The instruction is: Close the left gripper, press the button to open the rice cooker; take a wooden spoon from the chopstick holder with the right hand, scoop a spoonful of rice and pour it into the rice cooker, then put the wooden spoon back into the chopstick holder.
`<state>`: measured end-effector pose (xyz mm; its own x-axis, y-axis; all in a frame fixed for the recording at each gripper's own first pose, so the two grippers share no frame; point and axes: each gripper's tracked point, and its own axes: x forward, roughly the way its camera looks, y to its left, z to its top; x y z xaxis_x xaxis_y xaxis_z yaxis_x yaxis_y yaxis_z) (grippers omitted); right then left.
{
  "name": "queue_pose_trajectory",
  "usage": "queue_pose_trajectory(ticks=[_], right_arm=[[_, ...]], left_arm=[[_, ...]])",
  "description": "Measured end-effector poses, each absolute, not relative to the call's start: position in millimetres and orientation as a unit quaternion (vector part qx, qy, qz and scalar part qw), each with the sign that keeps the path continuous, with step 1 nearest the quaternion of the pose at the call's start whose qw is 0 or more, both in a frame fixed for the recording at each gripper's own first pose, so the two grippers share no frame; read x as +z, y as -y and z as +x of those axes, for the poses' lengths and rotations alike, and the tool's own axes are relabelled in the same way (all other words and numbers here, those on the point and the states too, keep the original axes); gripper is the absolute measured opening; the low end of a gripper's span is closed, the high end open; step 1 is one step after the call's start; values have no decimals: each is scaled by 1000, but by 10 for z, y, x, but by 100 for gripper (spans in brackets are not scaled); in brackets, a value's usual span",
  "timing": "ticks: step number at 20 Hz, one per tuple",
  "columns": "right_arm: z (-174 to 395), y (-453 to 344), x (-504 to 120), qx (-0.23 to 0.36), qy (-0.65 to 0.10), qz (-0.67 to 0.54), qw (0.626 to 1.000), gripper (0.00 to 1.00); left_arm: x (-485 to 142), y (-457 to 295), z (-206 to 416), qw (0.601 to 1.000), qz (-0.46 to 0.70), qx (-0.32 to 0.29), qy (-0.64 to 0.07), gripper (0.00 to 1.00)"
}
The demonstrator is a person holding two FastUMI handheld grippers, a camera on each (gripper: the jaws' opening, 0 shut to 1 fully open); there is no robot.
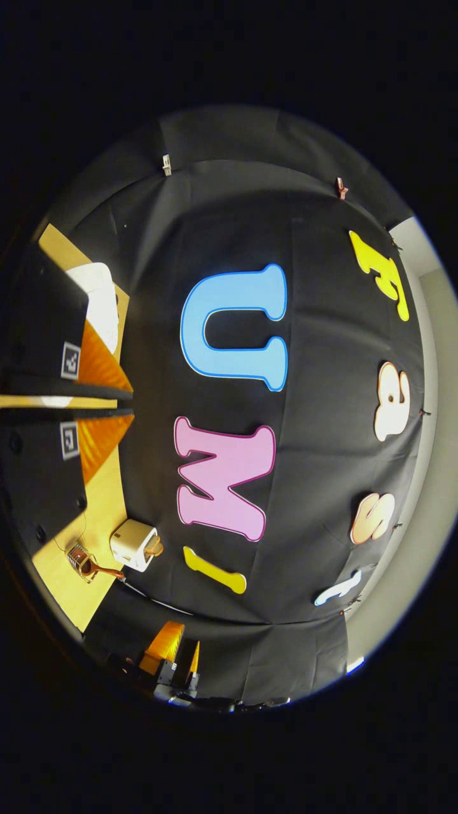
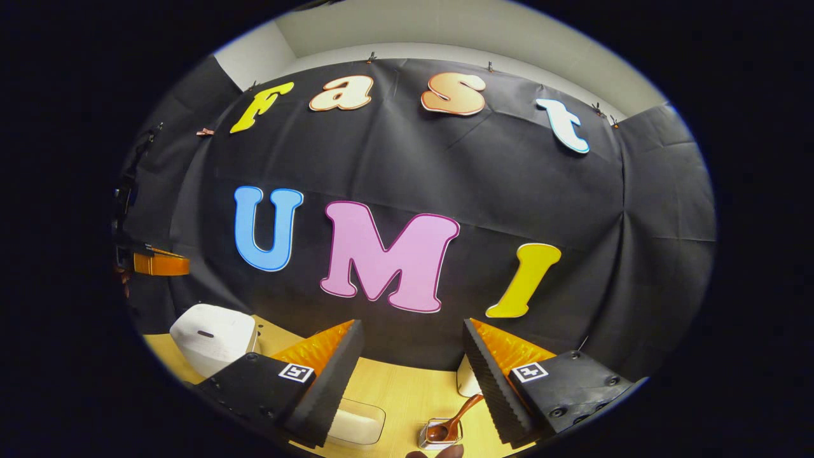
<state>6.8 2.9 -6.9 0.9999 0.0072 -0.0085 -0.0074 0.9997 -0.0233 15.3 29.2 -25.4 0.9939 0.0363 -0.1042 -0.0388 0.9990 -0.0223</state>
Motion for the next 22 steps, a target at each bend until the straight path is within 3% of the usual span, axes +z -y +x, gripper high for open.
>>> queue_pose_trajectory(ticks=[1, 11, 19, 20, 22], right_arm=[[73, -23, -68, 3, -4, -12, 1000, 96], [-37, 150, -38, -18, -5, -21, 1000, 96], [-127, 234, -83, -34, -16, -33, 999, 96], [-132, 232, -90, -34, -17, -32, 999, 96], [-139, 238, -99, -36, -20, -33, 999, 96]], left_arm=[[-335, -367, 186, 998, -14, 26, -61, 5], [-1550, -957, 468, 978, -80, 79, -177, 5], [-2109, -1160, 628, 966, -47, 91, -239, 5], [-2164, -1158, 634, 964, -46, 90, -246, 9], [-2264, -1130, 625, 961, -47, 87, -260, 5]])
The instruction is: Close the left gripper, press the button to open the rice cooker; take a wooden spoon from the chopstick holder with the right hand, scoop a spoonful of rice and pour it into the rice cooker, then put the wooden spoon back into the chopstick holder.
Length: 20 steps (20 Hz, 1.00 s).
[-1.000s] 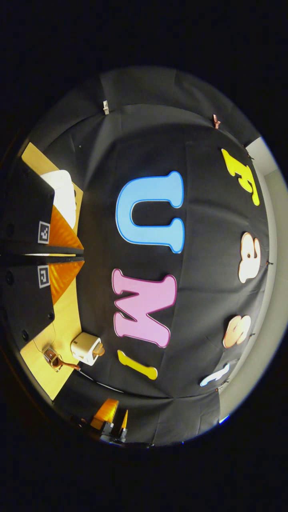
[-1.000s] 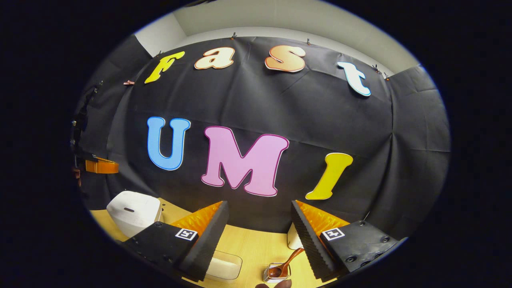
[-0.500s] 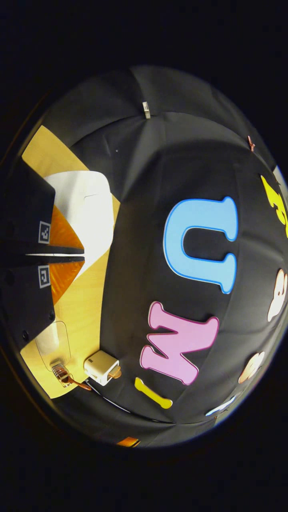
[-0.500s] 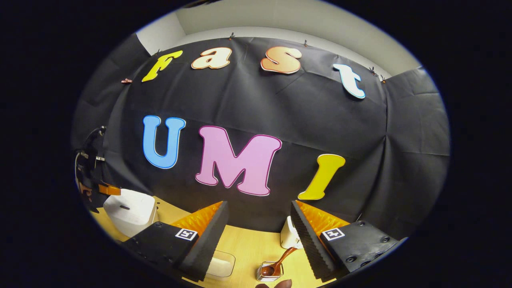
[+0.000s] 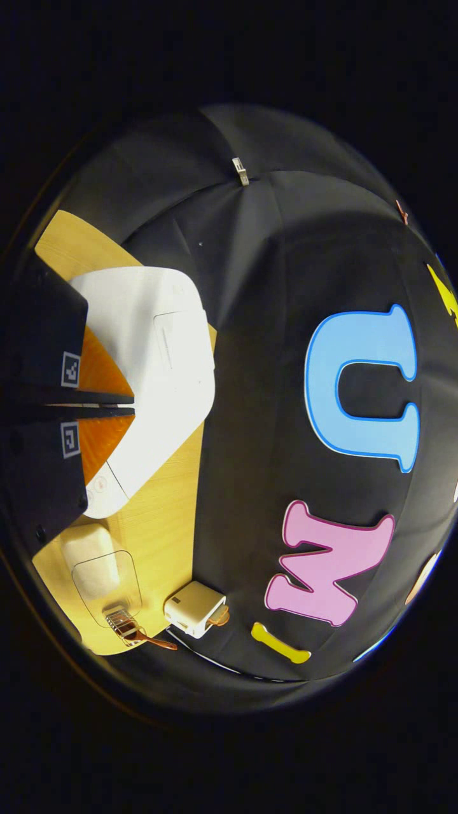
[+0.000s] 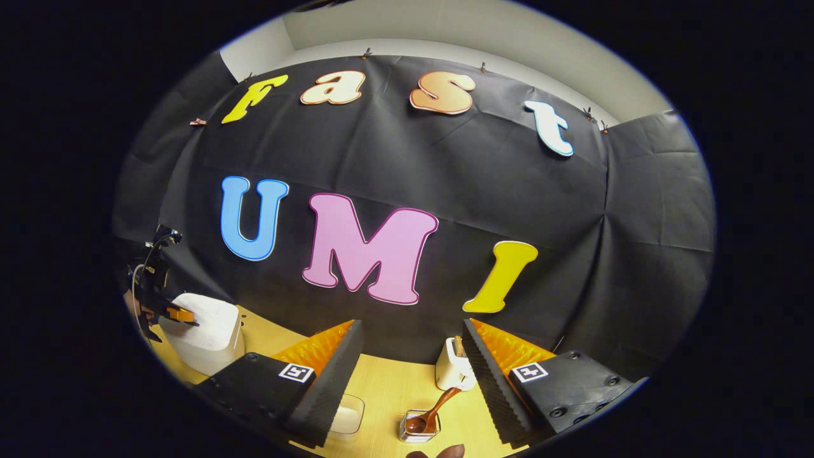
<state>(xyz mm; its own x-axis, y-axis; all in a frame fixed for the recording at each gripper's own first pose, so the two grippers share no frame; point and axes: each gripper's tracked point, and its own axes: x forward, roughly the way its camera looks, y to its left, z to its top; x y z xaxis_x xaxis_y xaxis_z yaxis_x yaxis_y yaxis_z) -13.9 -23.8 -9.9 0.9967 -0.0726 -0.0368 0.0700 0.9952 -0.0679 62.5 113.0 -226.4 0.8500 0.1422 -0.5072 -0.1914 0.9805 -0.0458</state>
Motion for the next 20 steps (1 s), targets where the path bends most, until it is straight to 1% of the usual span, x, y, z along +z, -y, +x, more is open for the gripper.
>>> queue_pose_trajectory(ticks=[3, 6, 11, 13, 15, 20], right_arm=[[-148, 232, -87, -36, -19, -38, 998, 96], [-149, 232, -83, -38, -19, -38, 998, 96], [-149, 174, -100, -33, -19, -33, 999, 96], [-146, 186, -90, -33, -17, -32, 999, 97], [-154, 202, -77, -35, -15, -35, 999, 97], [-165, 233, -85, -37, -14, -28, 999, 96]], left_arm=[[-2395, -1143, 576, 956, -43, 89, -276, 5], [-2422, -1135, 578, 956, -47, 87, -276, 6], [-2470, -1152, 562, 942, -94, 90, -309, 6], [-2419, -1153, 584, 946, -97, 93, -296, 6], [-2236, -1170, 610, 956, -98, 97, -258, 6], [-1419, -1372, 769, 981, -87, 116, -126, 6]])
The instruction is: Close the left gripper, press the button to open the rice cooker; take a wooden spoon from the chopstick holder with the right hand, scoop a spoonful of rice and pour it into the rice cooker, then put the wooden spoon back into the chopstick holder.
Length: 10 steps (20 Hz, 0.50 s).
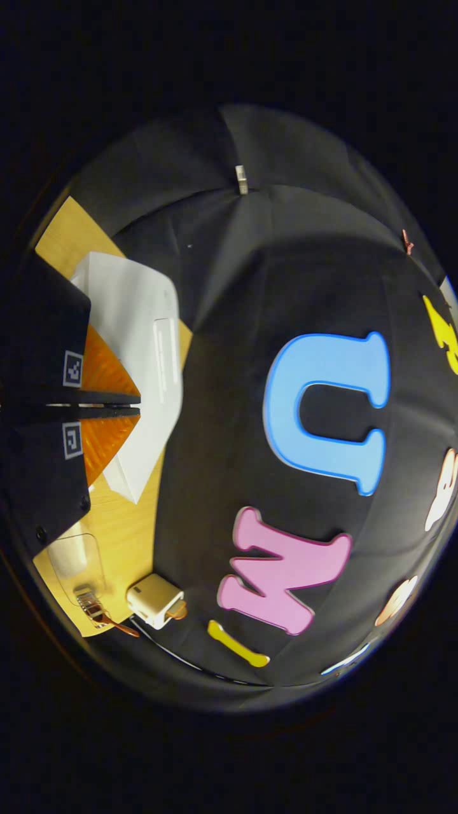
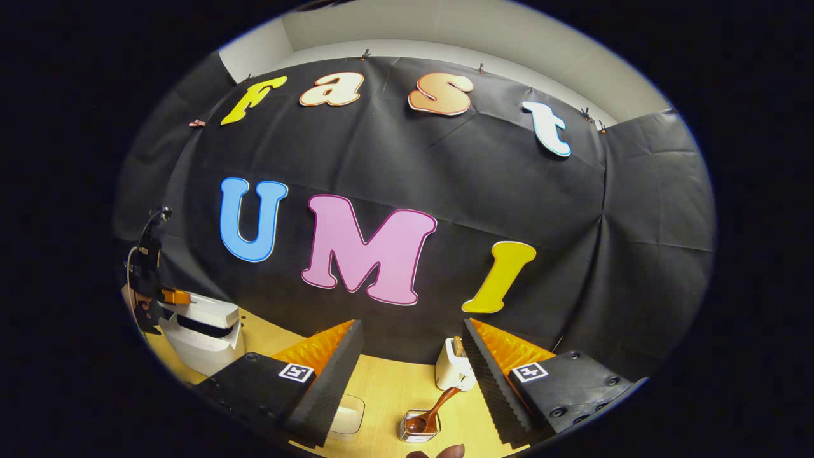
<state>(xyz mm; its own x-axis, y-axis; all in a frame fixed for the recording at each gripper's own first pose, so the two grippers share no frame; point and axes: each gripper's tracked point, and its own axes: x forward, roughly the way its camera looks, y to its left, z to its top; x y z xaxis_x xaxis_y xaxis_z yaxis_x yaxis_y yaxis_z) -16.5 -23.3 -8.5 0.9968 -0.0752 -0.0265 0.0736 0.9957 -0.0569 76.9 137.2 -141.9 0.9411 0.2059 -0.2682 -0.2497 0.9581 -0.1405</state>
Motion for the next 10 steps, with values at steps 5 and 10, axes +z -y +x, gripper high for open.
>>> queue_pose_trajectory(ticks=[5, 10], right_arm=[[-142, 239, -66, -34, -12, -26, 999, 96], [-131, 278, -163, -33, -21, -5, 999, 96]], left_arm=[[-790, -1648, 806, 986, -69, 149, -41, 5], [-732, -1612, 776, 986, -71, 146, -36, 5]])
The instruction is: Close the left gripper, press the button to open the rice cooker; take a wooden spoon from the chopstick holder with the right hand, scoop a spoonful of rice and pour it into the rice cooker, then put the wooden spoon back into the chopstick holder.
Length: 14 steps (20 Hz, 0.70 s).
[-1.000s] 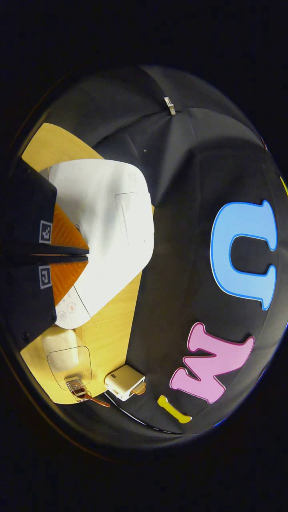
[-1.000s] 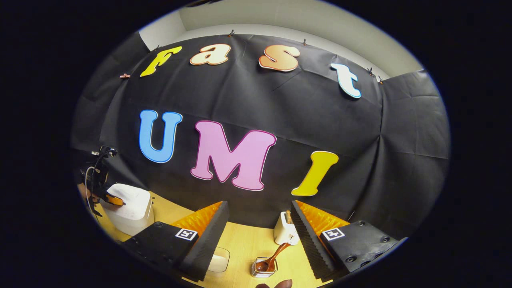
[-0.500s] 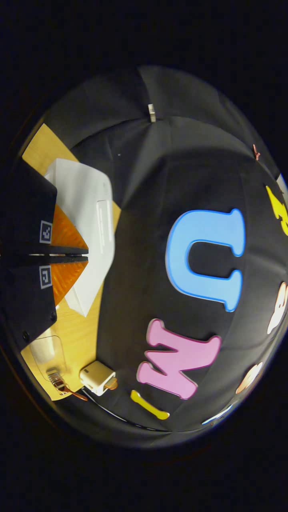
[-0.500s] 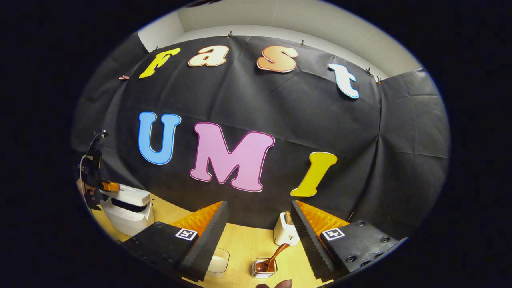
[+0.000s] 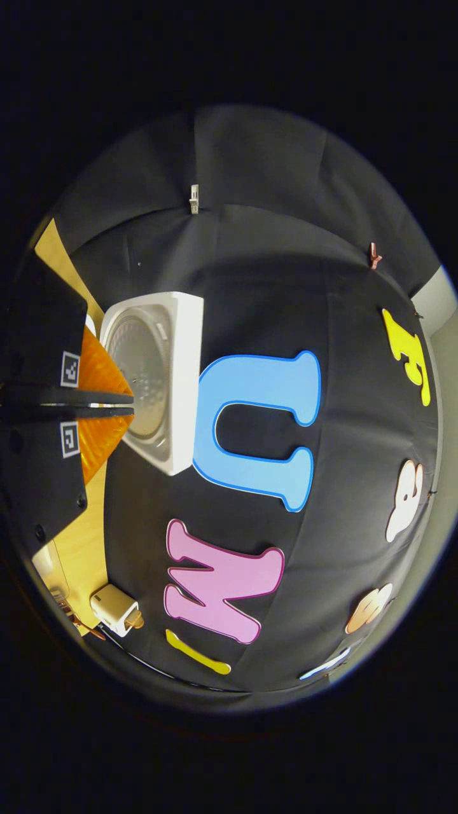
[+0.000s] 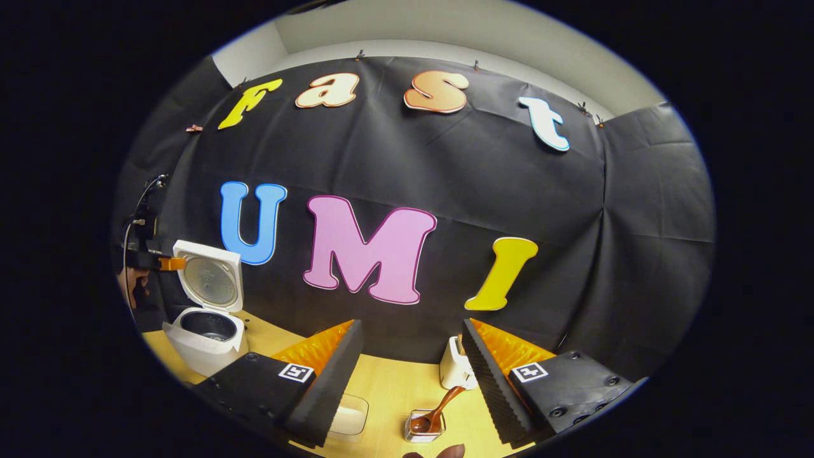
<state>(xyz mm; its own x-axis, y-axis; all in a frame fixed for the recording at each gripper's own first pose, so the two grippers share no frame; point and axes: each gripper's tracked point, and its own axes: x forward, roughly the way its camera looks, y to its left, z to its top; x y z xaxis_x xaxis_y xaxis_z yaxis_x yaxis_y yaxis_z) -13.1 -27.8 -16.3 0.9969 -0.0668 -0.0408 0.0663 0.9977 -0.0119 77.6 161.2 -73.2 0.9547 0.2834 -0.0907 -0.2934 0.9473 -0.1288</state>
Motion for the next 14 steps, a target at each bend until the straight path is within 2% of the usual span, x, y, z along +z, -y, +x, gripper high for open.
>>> queue_pose_trajectory(ticks=[1, 3, 6, 7, 9, 14], right_arm=[[-135, 310, -203, -36, -24, 4, 999, 96], [-134, 373, -291, -35, -30, 17, 999, 96], [-106, 489, -500, -24, -43, 36, 998, 96], [-88, 558, -637, -22, -56, 48, 997, 97], [-31, 687, -942, -18, -80, 72, 994, 96], [204, 915, -1649, -14, -141, 135, 981, 96]], left_arm=[[-732, -1590, 738, 986, -71, 144, -35, 5], [-713, -1508, 702, 989, -69, 128, -34, 21], [-712, -1446, 649, 989, -69, 122, -36, 73], [-715, -1394, 590, 990, -59, 124, -37, 86], [-728, -1291, 510, 991, -48, 120, -41, 94], [-784, -1073, 336, 991, -46, 113, -56, 95]])
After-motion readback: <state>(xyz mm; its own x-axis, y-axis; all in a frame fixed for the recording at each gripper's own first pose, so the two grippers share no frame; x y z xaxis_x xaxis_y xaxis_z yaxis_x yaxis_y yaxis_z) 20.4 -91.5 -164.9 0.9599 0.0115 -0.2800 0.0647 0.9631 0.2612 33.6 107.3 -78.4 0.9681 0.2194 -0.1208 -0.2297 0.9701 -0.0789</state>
